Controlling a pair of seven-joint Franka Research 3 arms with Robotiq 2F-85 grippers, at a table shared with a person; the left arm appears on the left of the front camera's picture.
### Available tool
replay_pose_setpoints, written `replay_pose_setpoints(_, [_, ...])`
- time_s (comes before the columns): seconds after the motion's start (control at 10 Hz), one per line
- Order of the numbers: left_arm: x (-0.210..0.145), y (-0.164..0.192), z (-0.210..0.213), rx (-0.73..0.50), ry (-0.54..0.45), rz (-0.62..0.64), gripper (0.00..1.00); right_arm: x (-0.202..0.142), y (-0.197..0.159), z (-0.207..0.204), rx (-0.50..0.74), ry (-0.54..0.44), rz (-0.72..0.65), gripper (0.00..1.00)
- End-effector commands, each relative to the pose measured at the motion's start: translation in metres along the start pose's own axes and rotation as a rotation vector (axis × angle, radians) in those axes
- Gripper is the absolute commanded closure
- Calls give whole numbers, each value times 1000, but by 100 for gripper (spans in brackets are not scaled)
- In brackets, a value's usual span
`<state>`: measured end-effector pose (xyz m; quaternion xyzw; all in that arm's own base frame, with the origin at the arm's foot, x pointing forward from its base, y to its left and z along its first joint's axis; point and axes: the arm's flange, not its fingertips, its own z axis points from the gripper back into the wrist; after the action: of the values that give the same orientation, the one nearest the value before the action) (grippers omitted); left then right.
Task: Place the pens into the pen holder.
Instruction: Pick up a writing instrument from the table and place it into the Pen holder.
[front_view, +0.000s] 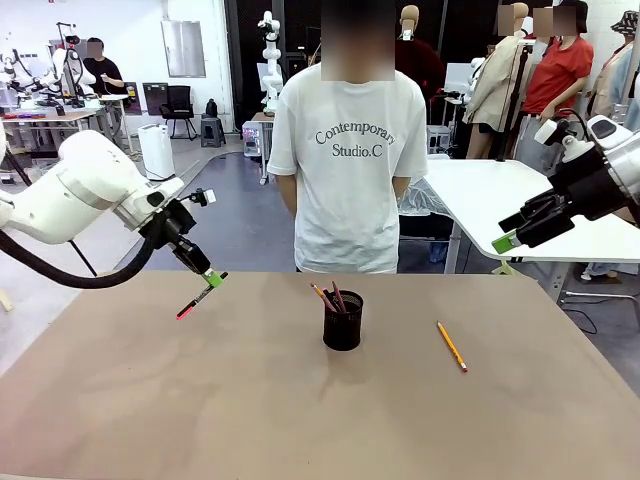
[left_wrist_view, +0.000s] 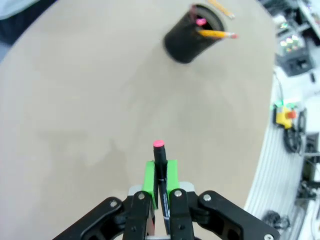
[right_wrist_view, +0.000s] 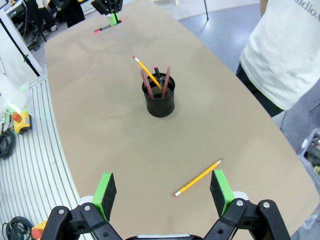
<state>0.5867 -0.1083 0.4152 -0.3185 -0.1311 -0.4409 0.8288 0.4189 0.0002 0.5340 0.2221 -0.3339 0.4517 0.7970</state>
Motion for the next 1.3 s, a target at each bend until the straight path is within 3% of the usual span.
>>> replay_pose_setpoints(0.0, [-22,-7,13,-124,-89,-187,100,1,1,-1,8,-31,1,0])
replay_pose_setpoints(0.3, [-29,-17,28,-65,-213,-426,100,1,1,-1,8,-31,1,0])
replay_pose_setpoints(0.5, [-39,-26,38,-53,-329,-650,100,1,1,-1,8,-31,1,0])
replay_pose_setpoints(1.0, [-60,-19,63,-147,-691,-671,100,1,1,-1,8,-31,1,0])
replay_pose_setpoints(1.1, [-47,-21,59,-69,-557,-686,100,1,1,-1,8,-31,1,0])
replay_pose_setpoints(1.2, [-47,-21,59,-69,-557,-686,100,1,1,-1,8,-31,1,0])
